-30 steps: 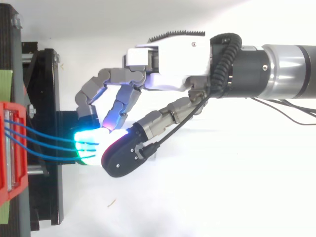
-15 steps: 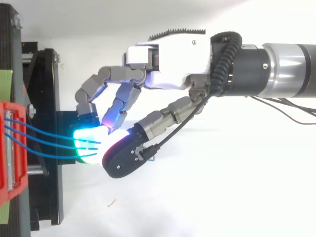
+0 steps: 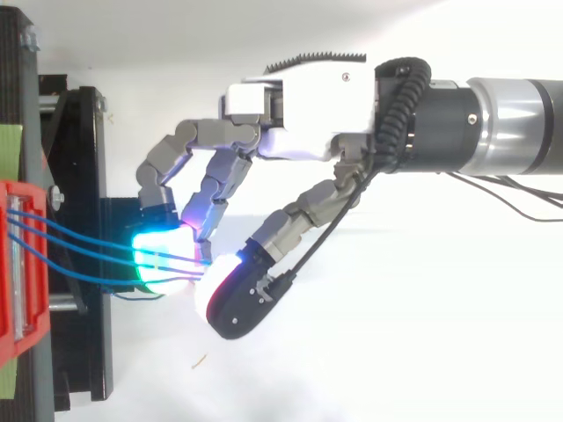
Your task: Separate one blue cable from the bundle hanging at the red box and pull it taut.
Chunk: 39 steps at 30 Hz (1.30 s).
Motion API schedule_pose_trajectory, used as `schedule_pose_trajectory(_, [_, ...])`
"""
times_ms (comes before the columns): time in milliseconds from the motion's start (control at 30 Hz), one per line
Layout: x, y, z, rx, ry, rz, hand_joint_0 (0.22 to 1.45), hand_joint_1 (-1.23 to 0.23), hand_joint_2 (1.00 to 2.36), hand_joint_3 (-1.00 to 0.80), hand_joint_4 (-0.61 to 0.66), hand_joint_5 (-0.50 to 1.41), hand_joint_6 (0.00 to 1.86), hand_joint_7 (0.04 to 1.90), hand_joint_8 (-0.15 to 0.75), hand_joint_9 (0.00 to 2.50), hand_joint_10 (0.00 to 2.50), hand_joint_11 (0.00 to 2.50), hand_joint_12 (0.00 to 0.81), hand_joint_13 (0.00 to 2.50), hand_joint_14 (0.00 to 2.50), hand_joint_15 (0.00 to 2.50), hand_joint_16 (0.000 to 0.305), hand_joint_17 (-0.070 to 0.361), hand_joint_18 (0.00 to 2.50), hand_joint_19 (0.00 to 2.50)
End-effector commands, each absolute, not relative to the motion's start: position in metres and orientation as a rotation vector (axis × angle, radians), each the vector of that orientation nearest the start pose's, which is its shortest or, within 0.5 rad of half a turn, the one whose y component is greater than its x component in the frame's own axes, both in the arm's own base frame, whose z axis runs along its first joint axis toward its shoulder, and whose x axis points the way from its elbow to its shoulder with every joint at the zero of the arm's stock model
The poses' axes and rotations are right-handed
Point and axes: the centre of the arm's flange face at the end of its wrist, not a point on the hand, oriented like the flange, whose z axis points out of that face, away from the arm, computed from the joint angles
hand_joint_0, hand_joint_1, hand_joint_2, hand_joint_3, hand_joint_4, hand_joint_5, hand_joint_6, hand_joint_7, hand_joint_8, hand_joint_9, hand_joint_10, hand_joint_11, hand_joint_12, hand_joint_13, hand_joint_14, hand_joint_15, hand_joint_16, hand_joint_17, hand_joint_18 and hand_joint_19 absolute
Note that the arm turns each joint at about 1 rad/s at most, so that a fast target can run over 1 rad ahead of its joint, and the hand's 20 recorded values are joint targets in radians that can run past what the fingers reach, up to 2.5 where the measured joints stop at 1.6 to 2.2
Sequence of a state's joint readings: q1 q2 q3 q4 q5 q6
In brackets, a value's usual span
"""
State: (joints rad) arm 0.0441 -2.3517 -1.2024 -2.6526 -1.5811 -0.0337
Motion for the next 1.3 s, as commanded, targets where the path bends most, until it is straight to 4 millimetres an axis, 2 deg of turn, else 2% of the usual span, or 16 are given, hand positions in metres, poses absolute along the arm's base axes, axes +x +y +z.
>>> schedule_pose_trajectory(0, [0.7705, -0.0981, 0.2153, 1.102, 1.206, 1.26, 0.72, -0.95, 1.0, -0.5, 0.14, -0.16, 0.92, 1.01, 0.389, 1.08, 0.02, 0.82, 0.372, 1.04, 0.02, 0.45, 0.036, 0.082, 0.95, 0.43])
schedule_pose_trajectory(233, [0.7705, -0.0982, 0.2153, 1.104, 1.204, 1.26, 0.57, -0.79, 1.0, -0.5, 0.15, -0.13, 0.88, 1.01, 0.398, 1.14, 0.02, 0.79, 0.375, 1.06, 0.02, 0.47, 0.037, 0.083, 0.96, 0.47])
schedule_pose_trajectory(367, [0.7706, -0.0969, 0.2153, 1.111, 1.201, 1.272, 0.6, -0.69, 1.0, -0.5, 0.12, -0.12, 0.87, 1.06, 0.396, 1.15, 0.02, 0.78, 0.374, 1.07, 0.02, 0.47, 0.037, 0.082, 0.96, 0.48])
schedule_pose_trajectory(467, [0.7705, -0.0969, 0.2152, 1.114, 1.202, 1.272, 0.66, -0.77, 1.0, -0.5, 0.04, -0.13, 0.88, 1.09, 0.401, 1.14, 0.02, 0.78, 0.379, 1.07, 0.02, 0.47, 0.037, 0.082, 0.97, 0.48])
schedule_pose_trajectory(600, [0.7705, -0.0981, 0.2153, 1.114, 1.199, 1.273, 0.73, -0.89, 1.01, -0.32, -0.07, -0.16, 0.92, 1.19, 0.391, 1.07, 0.01, 0.77, 0.385, 1.05, 0.02, 0.46, 0.038, 0.085, 0.97, 0.46])
schedule_pose_trajectory(633, [0.7705, -0.0981, 0.2153, 1.114, 1.199, 1.273, 0.74, -0.91, 1.02, -0.28, -0.07, -0.17, 0.92, 1.25, 0.394, 1.06, 0.02, 0.78, 0.386, 1.05, 0.02, 0.47, 0.038, 0.085, 0.97, 0.46])
schedule_pose_trajectory(667, [0.7706, -0.0969, 0.2153, 1.116, 1.199, 1.277, 0.75, -0.92, 1.02, -0.27, -0.07, -0.17, 0.93, 1.23, 0.395, 1.06, 0.02, 0.78, 0.385, 1.05, 0.02, 0.47, 0.038, 0.086, 0.97, 0.47])
schedule_pose_trajectory(767, [0.7705, -0.0981, 0.2153, 1.117, 1.198, 1.275, 0.79, -0.96, 1.02, -0.29, -0.05, -0.18, 0.94, 1.15, 0.388, 1.03, 0.01, 0.79, 0.386, 1.02, 0.02, 0.46, 0.039, 0.087, 0.95, 0.47])
schedule_pose_trajectory(800, [0.7702, -0.0981, 0.215, 1.119, 1.2, 1.274, 0.81, -0.97, 1.01, -0.31, 0.0, -0.19, 0.94, 1.12, 0.381, 1.02, 0.02, 0.78, 0.385, 1.02, 0.02, 0.47, 0.039, 0.087, 0.94, 0.49])
schedule_pose_trajectory(967, [0.7693, -0.1002, 0.2144, 1.123, 1.205, 1.271, 0.85, -0.96, 1.0, -0.47, 0.02, -0.18, 0.94, 1.06, 0.377, 1.03, 0.02, 0.79, 0.382, 1.02, 0.02, 0.48, 0.039, 0.087, 0.93, 0.49])
schedule_pose_trajectory(1033, [0.7693, -0.1003, 0.2144, 1.124, 1.204, 1.27, 0.84, -0.97, 1.0, -0.5, 0.06, -0.17, 0.94, 1.01, 0.382, 1.05, 0.02, 0.81, 0.376, 1.03, 0.02, 0.47, 0.039, 0.087, 0.95, 0.46])
schedule_pose_trajectory(1267, [0.7696, -0.1005, 0.2147, 1.121, 1.201, 1.269, 0.72, -0.98, 1.0, -0.5, 0.1, -0.15, 0.94, 1.07, 0.389, 1.09, 0.02, 0.81, 0.374, 1.04, 0.02, 0.47, 0.038, 0.085, 0.98, 0.45])
